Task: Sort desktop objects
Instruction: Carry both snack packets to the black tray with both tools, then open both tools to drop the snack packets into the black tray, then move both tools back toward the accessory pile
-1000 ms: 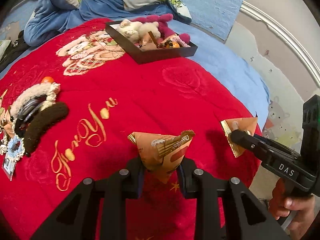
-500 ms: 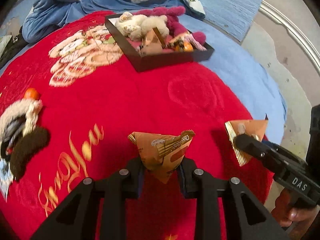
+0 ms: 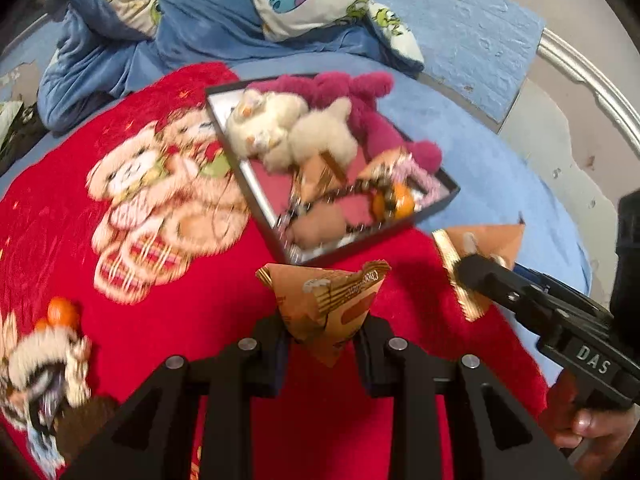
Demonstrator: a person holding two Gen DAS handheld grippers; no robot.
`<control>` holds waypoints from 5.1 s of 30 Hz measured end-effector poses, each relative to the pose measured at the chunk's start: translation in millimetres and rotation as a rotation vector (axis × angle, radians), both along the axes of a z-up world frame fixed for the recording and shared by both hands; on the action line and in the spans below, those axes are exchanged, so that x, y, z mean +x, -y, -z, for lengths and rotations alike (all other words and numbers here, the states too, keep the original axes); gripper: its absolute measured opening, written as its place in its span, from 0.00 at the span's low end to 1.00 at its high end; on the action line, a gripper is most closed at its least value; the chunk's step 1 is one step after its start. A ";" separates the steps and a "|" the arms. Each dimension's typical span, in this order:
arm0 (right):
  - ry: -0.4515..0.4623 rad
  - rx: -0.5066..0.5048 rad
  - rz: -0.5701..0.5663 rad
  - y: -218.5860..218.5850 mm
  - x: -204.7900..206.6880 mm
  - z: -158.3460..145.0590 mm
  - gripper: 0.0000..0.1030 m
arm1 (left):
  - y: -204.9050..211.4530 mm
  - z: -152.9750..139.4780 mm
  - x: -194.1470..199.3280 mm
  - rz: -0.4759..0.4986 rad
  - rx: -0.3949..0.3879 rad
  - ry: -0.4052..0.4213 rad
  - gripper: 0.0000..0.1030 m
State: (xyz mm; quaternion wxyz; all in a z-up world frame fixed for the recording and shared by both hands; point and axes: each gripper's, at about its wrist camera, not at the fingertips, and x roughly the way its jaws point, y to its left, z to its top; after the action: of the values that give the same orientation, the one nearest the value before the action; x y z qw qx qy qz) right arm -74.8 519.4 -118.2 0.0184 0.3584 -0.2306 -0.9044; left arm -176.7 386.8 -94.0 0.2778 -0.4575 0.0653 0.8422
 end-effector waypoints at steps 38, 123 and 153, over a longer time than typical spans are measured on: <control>0.030 0.172 -0.033 -12.2 -128.9 31.7 0.37 | -55.8 40.4 -103.1 -0.031 -0.114 -0.061 0.27; -0.448 0.015 -0.089 17.5 -17.0 7.3 1.00 | 19.6 5.0 0.6 -0.025 -0.010 -0.327 1.00; -0.349 -0.042 -0.374 243.5 55.1 -33.9 1.00 | 348.1 -13.3 164.5 -0.494 0.004 -0.169 1.00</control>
State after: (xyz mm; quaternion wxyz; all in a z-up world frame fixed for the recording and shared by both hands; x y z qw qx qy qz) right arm -19.7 275.9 -84.3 0.2325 0.2329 -0.1724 -0.9284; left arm -12.2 38.7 -80.6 0.0583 -0.3871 -0.0270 0.9198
